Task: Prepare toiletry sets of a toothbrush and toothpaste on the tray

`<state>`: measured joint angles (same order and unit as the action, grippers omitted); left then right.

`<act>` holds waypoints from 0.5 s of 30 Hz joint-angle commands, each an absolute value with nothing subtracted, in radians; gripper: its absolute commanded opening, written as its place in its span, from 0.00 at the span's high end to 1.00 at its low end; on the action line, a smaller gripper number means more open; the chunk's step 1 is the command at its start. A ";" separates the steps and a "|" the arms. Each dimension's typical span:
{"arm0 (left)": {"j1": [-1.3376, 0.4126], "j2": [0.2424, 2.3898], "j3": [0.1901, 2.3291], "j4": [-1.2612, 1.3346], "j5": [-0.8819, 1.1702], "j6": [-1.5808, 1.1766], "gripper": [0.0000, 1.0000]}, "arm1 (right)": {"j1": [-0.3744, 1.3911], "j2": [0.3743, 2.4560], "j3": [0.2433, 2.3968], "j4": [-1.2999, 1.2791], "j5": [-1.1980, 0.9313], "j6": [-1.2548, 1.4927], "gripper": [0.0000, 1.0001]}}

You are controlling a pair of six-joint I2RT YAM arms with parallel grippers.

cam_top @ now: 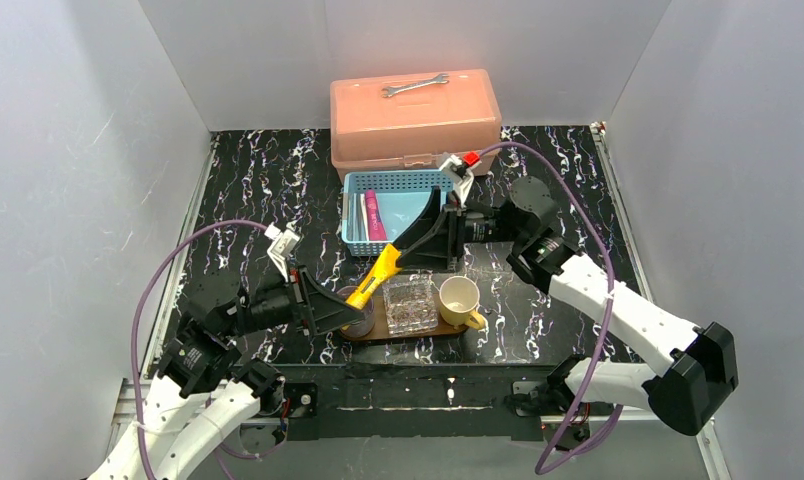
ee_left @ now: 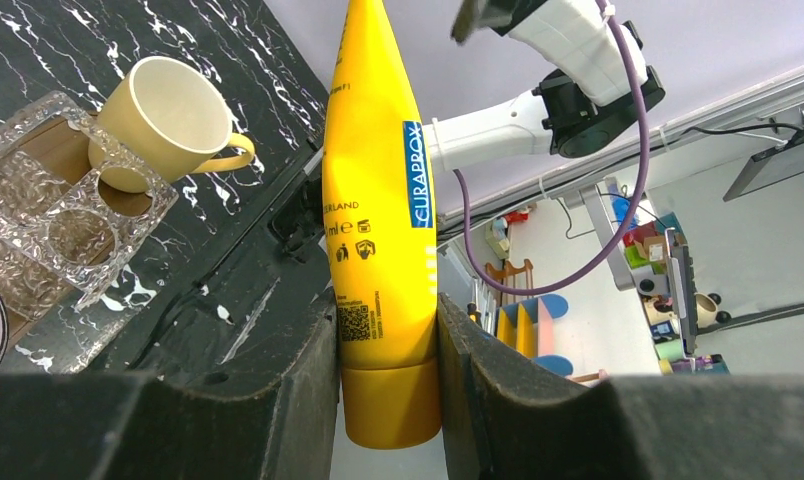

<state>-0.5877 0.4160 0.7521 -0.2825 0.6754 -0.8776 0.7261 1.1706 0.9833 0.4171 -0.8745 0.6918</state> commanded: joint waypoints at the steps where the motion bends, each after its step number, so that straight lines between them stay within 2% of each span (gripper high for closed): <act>1: -0.591 0.430 0.742 -0.181 0.726 -0.903 1.00 | 0.778 1.178 1.004 0.456 -0.931 0.695 0.34; 5: -0.591 0.437 0.746 -0.176 0.733 -0.896 1.00 | 0.819 1.190 1.021 0.415 -0.923 0.661 0.34; 11: -0.591 0.434 0.739 -0.179 0.740 -0.889 1.00 | 0.839 1.191 1.025 0.394 -0.917 0.646 0.43; 15: -0.591 0.429 0.727 -0.179 0.751 -0.885 1.00 | 0.840 1.181 1.022 0.396 -0.909 0.642 0.45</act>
